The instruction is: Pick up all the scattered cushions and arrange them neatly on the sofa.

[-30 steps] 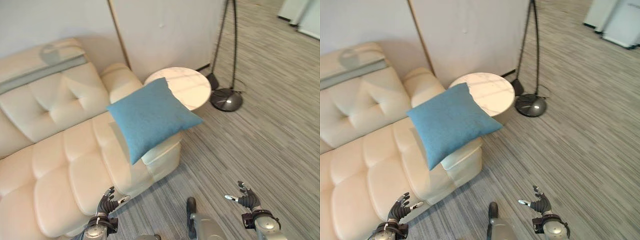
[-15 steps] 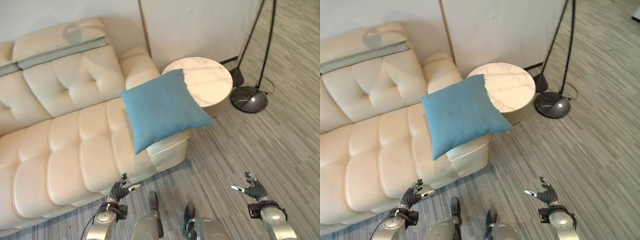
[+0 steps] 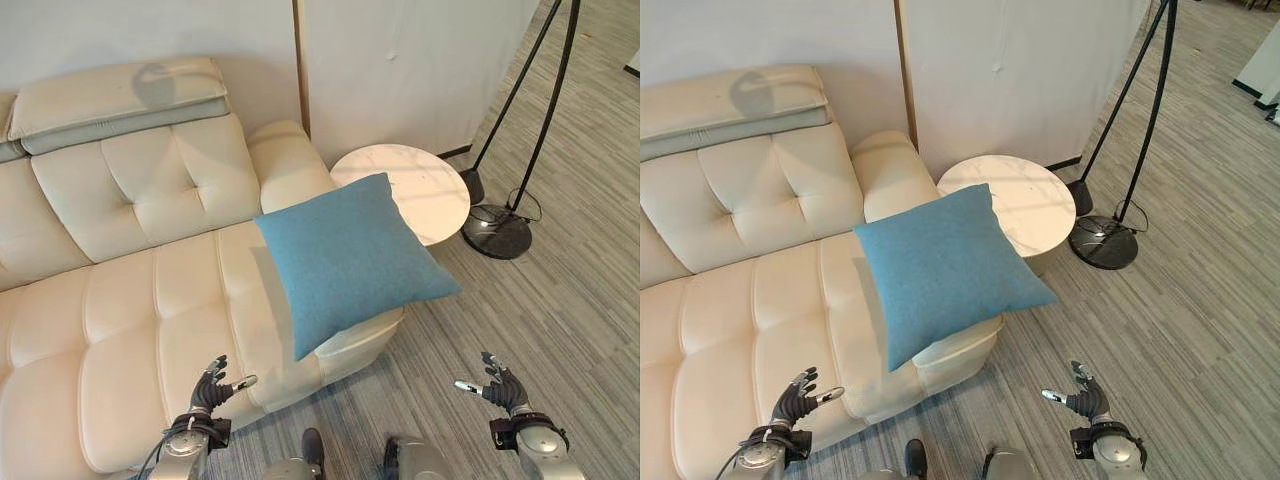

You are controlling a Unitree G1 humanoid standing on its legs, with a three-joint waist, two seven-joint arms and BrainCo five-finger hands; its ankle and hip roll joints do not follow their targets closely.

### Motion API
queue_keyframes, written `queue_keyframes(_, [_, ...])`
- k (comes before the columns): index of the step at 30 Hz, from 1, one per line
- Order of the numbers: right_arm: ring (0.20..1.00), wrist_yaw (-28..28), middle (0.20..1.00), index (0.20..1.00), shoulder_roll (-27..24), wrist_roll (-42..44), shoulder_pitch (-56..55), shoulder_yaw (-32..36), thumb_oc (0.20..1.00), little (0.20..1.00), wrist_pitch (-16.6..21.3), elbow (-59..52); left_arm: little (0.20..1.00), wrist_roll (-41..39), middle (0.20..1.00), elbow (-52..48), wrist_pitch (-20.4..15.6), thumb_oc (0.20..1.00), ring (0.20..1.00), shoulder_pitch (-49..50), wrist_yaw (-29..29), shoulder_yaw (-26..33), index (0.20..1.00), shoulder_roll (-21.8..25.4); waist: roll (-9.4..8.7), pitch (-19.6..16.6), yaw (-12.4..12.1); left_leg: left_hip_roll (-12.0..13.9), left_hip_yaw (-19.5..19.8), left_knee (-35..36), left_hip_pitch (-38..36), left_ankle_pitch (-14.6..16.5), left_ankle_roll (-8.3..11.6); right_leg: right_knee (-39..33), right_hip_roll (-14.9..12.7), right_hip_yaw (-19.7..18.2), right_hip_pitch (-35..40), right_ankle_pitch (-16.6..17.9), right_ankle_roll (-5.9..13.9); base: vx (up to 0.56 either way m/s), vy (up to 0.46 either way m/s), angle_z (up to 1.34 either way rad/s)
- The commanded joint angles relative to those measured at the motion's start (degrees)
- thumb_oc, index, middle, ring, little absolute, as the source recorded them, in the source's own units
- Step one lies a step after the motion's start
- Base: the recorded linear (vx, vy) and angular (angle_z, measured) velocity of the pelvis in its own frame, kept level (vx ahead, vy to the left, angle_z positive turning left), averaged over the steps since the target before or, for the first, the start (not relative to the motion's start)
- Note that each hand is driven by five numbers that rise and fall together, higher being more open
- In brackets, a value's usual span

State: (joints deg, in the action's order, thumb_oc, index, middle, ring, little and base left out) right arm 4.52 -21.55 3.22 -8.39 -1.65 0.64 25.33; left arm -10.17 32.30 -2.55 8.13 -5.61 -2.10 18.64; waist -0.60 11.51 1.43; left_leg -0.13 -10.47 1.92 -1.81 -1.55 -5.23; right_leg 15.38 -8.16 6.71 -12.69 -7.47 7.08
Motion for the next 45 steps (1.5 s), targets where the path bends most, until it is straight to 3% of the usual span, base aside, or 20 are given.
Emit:
queue_keyframes(1, [1.000,2.10,1.000,1.000,-3.86,-5.15,0.79,2.17,1.000,1.000,1.02,-3.24,1.000,-2.04,1.000,-4.03,-2.36,1.000,1.000,1.10,-0.20,1.40,1.000,1.84,-1.94,0.90,0.91,-1.39,3.36,-4.85,2.11,4.55,4.60,-6.99,1.37,-2.84,2.13,8.04,2.07,0.05,-0.016,0.48])
queue_keyframes(5, [1.000,2.01,1.000,1.000,-9.74,-7.87,2.59,3.57,1.000,1.000,1.71,-7.03,1.000,-1.86,1.000,-4.71,-3.16,1.000,1.000,0.12,0.50,1.06,1.000,2.41,-3.54,0.25,0.42,-1.91,4.56,-5.25,2.07,5.55,4.92,-9.41,0.63,-3.66,4.10,9.53,2.16,0.12,-0.094,0.60])
queue_keyframes(11, [1.000,1.17,1.000,1.000,-13.54,-6.04,8.63,-0.19,1.000,1.000,1.73,-7.30,1.000,-6.12,1.000,-3.13,-3.13,1.000,1.000,-2.04,-0.08,-0.69,1.000,1.99,-4.36,-0.35,-0.78,-1.12,5.18,-3.82,2.78,5.13,5.77,-12.48,0.83,-2.22,5.15,10.29,1.66,0.07,-0.155,0.02])
queue_keyframes(13, [1.000,0.70,1.000,1.000,-13.88,-3.14,15.22,-5.60,1.000,1.000,0.81,-3.85,1.000,-9.49,1.000,-0.85,-2.95,1.000,1.000,-5.67,-0.85,-2.90,1.000,1.67,-4.66,0.61,-1.76,-0.51,5.47,-2.87,4.79,4.07,6.56,-14.08,1.04,-1.49,4.22,10.85,1.44,-0.07,-0.198,0.08])
queue_keyframes(18, [1.000,1.30,1.000,1.000,-13.54,1.17,24.57,-11.31,1.000,1.000,0.14,2.14,1.000,-10.37,1.000,1.13,-3.80,1.000,1.000,-13.33,-2.39,-6.87,1.000,2.11,-3.87,1.49,-1.85,-0.11,5.64,-1.80,9.36,2.22,7.39,-15.09,1.28,-0.93,0.49,11.58,0.99,-0.12,-0.099,0.14])
queue_keyframes(20, [1.000,2.66,1.000,1.000,-14.06,3.03,37.13,-17.62,1.000,1.000,-0.41,9.53,1.000,-12.83,1.000,4.05,-5.27,1.000,1.000,-23.15,-5.00,-10.99,1.000,2.55,-3.31,3.69,-2.25,0.30,5.60,-1.08,13.85,0.18,8.27,-14.94,1.38,-0.82,-3.94,12.66,0.86,-0.20,-0.117,0.04])
queue_keyframes(23, [1.000,3.28,1.000,1.000,-14.19,4.33,47.06,-22.22,1.000,1.000,-0.84,15.06,1.000,-14.61,1.000,8.23,-5.99,1.000,1.000,-30.90,-6.53,-13.42,1.000,3.10,-3.06,4.36,-2.28,0.60,5.17,-0.60,16.37,-1.35,8.92,-14.68,1.58,-0.75,-6.78,13.23,0.85,-0.08,-0.044,0.05])
queue_keyframes(26, [1.000,4.24,1.000,1.000,-9.93,7.05,62.52,-29.89,1.000,1.000,-1.11,24.53,1.000,-17.57,1.000,18.70,-6.33,1.000,1.000,-47.09,-8.30,-18.16,1.000,1.86,-2.64,6.38,-2.16,1.70,4.62,0.96,18.08,-3.62,10.34,-14.93,2.00,-0.03,-8.46,13.55,1.05,-0.08,-0.072,0.03])
queue_keyframes(31, [1.000,4.19,1.000,1.000,-7.04,7.26,68.30,-33.74,1.000,1.000,-1.17,28.01,1.000,-18.64,1.000,22.89,-6.24,1.000,1.000,-53.83,-8.86,-20.21,1.000,0.19,-2.31,7.72,-2.01,2.11,4.50,1.88,18.82,-5.02,11.02,-15.13,2.18,0.41,-9.34,13.87,1.20,-0.02,-0.043,0.03])
queue_keyframes(32, [1.000,4.25,1.000,1.000,-3.67,6.63,71.49,-37.35,1.000,1.000,-0.93,27.93,1.000,-18.43,1.000,24.26,-6.09,1.000,1.000,-58.30,-9.01,-22.30,1.000,-2.20,-1.65,8.85,-1.77,2.58,4.75,2.81,19.08,-5.99,11.69,-15.00,2.45,0.71,-9.83,13.76,1.19,0.02,-0.043,0.01])
queue_keyframes(33, [0.884,4.21,0.884,0.884,-2.41,6.65,70.93,-38.47,0.884,0.884,-0.64,25.39,1.000,-18.10,1.000,22.30,-6.24,1.000,1.000,-58.38,-9.13,-23.28,1.000,-3.25,-1.44,9.22,-1.42,2.65,4.93,3.08,19.05,-6.36,12.02,-14.92,2.47,0.97,-9.68,13.68,1.18,0.03,-0.044,0.02])
queue_keyframes(34, [0.457,4.12,0.457,0.457,-1.93,6.98,69.82,-38.46,0.457,0.457,-0.37,23.73,0.558,-18.09,0.558,20.90,-6.35,0.558,0.558,-57.76,-9.03,-23.55,0.558,-3.92,-1.30,9.24,-1.22,2.66,5.07,3.08,19.00,-6.39,12.12,-14.92,2.49,1.01,-9.50,13.59,1.11,0.00,0.000,0.00])
queue_keyframes(35, [0.457,4.12,0.457,0.457,-1.93,6.98,69.82,-38.45,0.457,0.457,-0.38,23.72,0.266,-18.09,0.266,20.88,-6.34,0.266,0.266,-57.77,-9.04,-23.56,0.266,-3.91,-1.32,9.11,-1.19,2.63,5.09,3.08,19.19,-6.49,12.10,-14.98,2.46,1.02,-9.66,13.69,1.11,0.05,-0.002,0.00])
queue_keyframes(36, [0.200,3.85,0.200,0.200,-1.21,7.68,67.06,-38.02,0.200,0.200,0.15,19.87,0.200,-18.85,0.200,17.74,-6.73,0.200,0.200,-56.08,-9.15,-23.70,0.200,-5.02,-1.22,8.92,-0.80,2.61,5.12,3.08,18.88,-6.24,12.14,-15.07,2.51,1.07,-9.08,13.50,1.03,0.03,0.000,-0.01])
queue_keyframes(40, [0.200,3.89,0.200,0.200,-0.33,8.01,60.66,-36.39,0.200,0.200,1.20,12.59,0.200,-19.48,0.200,10.35,-7.72,0.200,0.200,-52.54,-9.69,-23.50,0.200,-5.34,-1.04,8.47,-0.35,2.54,5.15,3.08,17.57,-5.53,11.91,-15.09,2.67,0.73,-8.13,13.08,0.93,0.05,0.026,-0.03])
queue_keyframes(45, [0.200,2.37,0.200,0.200,-2.06,6.36,45.10,-29.12,0.200,0.200,4.19,-6.45,0.200,-19.01,0.200,-6.16,-8.99,0.200,0.200,-41.63,-9.67,-20.20,0.200,-4.76,-0.99,6.66,0.41,2.28,4.60,3.08,13.80,-3.39,10.90,-14.99,2.60,0.14,-5.12,11.91,0.98,0.10,0.060,-0.01])
